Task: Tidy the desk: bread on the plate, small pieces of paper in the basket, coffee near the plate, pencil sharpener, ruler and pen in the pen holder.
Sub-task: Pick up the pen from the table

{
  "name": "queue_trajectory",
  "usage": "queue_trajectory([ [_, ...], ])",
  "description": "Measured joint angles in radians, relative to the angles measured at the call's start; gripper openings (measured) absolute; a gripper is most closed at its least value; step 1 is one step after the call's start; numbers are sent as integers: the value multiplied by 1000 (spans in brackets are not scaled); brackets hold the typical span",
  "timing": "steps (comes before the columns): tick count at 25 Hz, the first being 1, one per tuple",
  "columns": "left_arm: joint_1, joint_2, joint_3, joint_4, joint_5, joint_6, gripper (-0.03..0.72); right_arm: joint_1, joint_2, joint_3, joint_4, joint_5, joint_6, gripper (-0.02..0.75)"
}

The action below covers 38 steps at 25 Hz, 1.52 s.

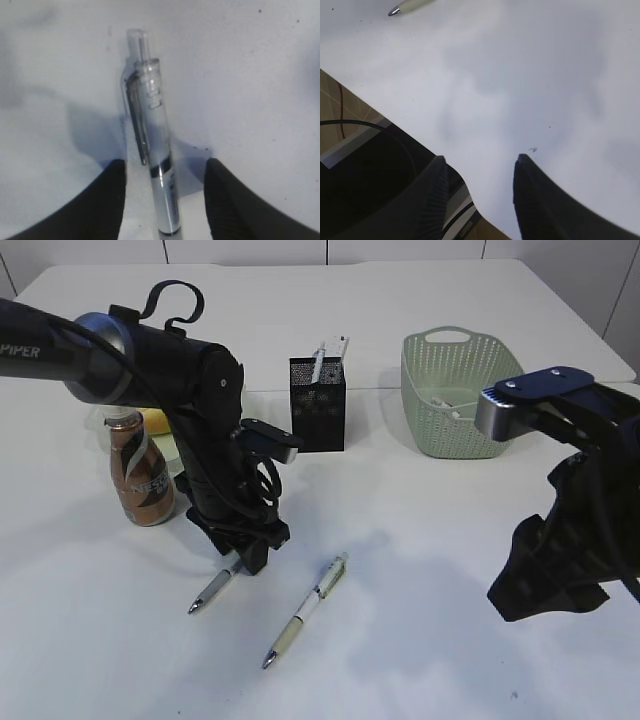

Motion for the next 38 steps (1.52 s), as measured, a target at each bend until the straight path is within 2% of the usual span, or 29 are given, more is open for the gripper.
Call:
queue_trajectory([
  [4,0,0,0,0,0,0,302,0,0,0,0,0,0,352],
  [11,0,0,0,2,0,0,120,0,0,0,0,2,-2,352],
  [13,0,0,0,2,4,0,92,0,0,0,0,2,-2,352],
  [17,0,3,-18,3,47,0,85,0,0,0,0,2,-2,352],
  [29,0,4,-180,-20,267,-3,85,0,0,0,12,2,-4,352],
  [38,0,2,-253,-43,288,-32,82,0,0,0,19,2,-4,352],
])
